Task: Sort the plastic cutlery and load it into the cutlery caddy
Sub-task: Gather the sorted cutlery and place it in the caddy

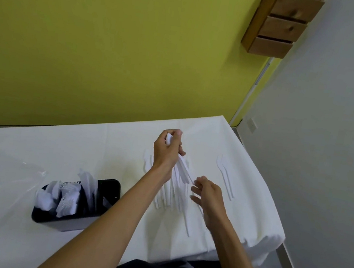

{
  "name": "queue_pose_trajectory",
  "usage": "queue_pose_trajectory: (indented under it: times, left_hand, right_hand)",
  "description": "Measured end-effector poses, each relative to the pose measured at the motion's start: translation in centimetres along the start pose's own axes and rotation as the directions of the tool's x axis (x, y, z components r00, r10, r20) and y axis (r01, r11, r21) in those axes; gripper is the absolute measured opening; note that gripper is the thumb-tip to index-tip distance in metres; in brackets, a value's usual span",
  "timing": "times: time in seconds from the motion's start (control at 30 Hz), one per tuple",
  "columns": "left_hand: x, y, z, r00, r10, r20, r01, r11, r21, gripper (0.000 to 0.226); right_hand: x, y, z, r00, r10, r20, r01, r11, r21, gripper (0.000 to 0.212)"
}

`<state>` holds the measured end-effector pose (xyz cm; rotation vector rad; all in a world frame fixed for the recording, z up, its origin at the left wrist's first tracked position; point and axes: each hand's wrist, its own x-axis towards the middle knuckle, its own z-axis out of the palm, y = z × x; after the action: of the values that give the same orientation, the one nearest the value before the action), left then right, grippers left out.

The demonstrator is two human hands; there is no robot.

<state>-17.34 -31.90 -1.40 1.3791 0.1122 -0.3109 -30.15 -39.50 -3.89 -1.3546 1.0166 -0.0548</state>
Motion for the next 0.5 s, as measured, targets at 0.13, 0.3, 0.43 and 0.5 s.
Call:
queue_pose_trajectory:
  times: [0.13, 0.3, 0.43, 0.5]
  left_hand:
    - [-2.8, 0.8, -0.9, 1.0, 0.019, -0.008, -0.019, 1.0, 0.026, 0.043]
    - [-5.4, 1.9, -5.5, 0.995, 0.091, 0.029, -0.093, 0.995, 0.039, 0.042]
    - [-6.3, 3.7, -10.5, 0.986, 0.159, -0.047, -0.16, 0.987, -0.011, 0.04]
    - [-6.9, 4.9, -13.1, 0.973, 0.213, -0.089, -0.217, 0.975, -0.043, 0.039]
  right_hand:
    - [-2.2, -0.9, 3.3, 0.971, 0.197, 0.139, -0.24, 0.843, 0.482, 0.021]
    - [-5.0, -0.6, 7.2, 0.964, 0.163, 0.212, -0.25, 0.827, 0.503, 0.024]
    - [-6.4, 0.5, 10.8, 0.973, 0.013, 0.232, -0.071, 0.967, 0.246, 0.025]
    - [-7.4, 1.0, 12.5, 0.974, -0.148, 0.171, 0.157, 0.987, -0.042, 0.022]
